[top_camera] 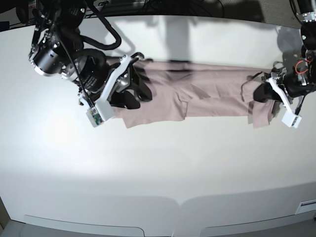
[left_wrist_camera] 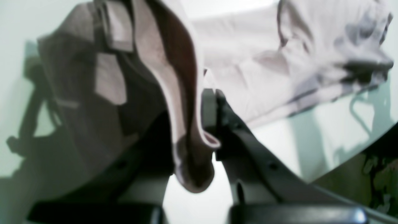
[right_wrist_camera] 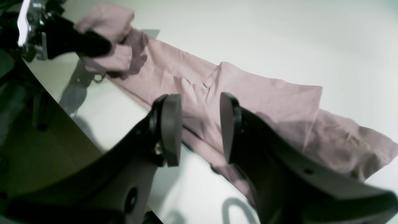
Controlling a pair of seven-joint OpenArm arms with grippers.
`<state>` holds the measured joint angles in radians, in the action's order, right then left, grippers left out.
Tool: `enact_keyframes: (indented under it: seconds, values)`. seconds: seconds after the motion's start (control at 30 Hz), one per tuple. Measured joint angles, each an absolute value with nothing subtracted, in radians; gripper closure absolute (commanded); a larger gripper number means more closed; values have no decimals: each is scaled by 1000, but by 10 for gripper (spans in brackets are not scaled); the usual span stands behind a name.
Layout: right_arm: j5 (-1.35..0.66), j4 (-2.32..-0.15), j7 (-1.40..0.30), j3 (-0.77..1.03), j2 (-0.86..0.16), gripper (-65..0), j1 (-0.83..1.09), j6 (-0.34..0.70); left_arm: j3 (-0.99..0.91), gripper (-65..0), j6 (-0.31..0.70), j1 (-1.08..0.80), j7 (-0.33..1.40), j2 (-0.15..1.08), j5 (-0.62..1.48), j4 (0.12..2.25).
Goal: Fold the T-shirt properly
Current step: 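Grasp the other end of the folded strip with the left gripper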
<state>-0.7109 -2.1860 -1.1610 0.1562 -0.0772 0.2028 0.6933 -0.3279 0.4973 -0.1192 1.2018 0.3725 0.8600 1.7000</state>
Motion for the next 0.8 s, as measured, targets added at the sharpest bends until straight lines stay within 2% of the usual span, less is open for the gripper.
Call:
enact_keyframes:
  seconds: [0.37, 0.73, 0.8]
  values:
    - [-711, -2186, -1161, 156, -77, -212, 202, 693, -327, 0, 498, -130, 1198, 237, 859, 1700]
    - [-710, -2186, -1161, 156, -77, -212, 202, 693, -327, 0, 505, -148, 1195, 235, 870, 1700]
    - [-710, -2186, -1161, 156, -77, -212, 202, 693, -327, -115, 505, -149, 1190, 235, 894, 1700]
